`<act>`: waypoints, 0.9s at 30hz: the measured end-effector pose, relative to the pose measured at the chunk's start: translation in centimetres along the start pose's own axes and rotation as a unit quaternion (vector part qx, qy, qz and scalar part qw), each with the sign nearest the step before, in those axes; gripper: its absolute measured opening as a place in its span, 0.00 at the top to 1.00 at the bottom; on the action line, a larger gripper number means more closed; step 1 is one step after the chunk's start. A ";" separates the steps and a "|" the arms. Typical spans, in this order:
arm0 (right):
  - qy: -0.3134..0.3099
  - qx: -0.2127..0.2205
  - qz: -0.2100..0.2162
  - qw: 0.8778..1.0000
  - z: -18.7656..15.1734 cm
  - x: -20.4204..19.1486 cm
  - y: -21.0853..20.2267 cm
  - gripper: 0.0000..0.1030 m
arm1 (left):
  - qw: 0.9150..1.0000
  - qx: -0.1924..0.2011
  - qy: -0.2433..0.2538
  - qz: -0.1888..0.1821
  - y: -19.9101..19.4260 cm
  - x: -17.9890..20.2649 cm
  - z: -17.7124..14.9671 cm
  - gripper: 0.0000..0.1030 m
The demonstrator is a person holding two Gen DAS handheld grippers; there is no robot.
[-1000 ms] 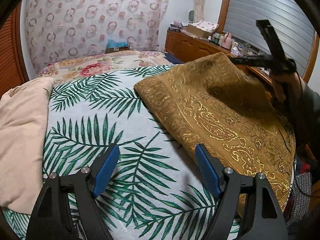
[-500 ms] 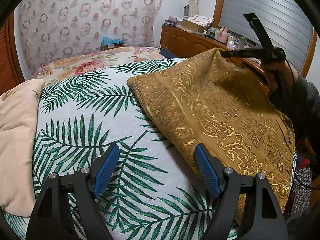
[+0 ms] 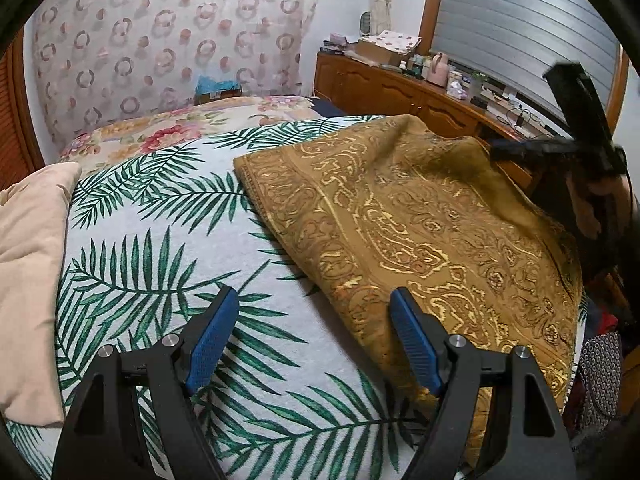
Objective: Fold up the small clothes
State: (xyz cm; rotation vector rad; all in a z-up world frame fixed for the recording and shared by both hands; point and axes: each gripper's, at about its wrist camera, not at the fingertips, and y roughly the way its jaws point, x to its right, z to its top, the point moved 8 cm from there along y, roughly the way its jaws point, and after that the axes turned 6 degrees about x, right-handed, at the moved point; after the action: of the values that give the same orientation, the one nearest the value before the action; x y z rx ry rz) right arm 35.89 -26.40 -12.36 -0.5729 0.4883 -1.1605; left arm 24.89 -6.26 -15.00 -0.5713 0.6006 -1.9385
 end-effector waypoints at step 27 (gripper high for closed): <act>0.044 0.004 -0.059 0.997 -7.8 2.8 -5.0 0.87 | 1.000 0.007 0.005 -0.006 -3.3 4.3 -2.0 0.24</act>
State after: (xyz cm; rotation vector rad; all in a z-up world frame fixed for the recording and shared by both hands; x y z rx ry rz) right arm 28.32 -31.76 -15.24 -0.5524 0.5299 -1.3043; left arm 19.69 -8.51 -13.91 -0.5576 0.5916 -1.9556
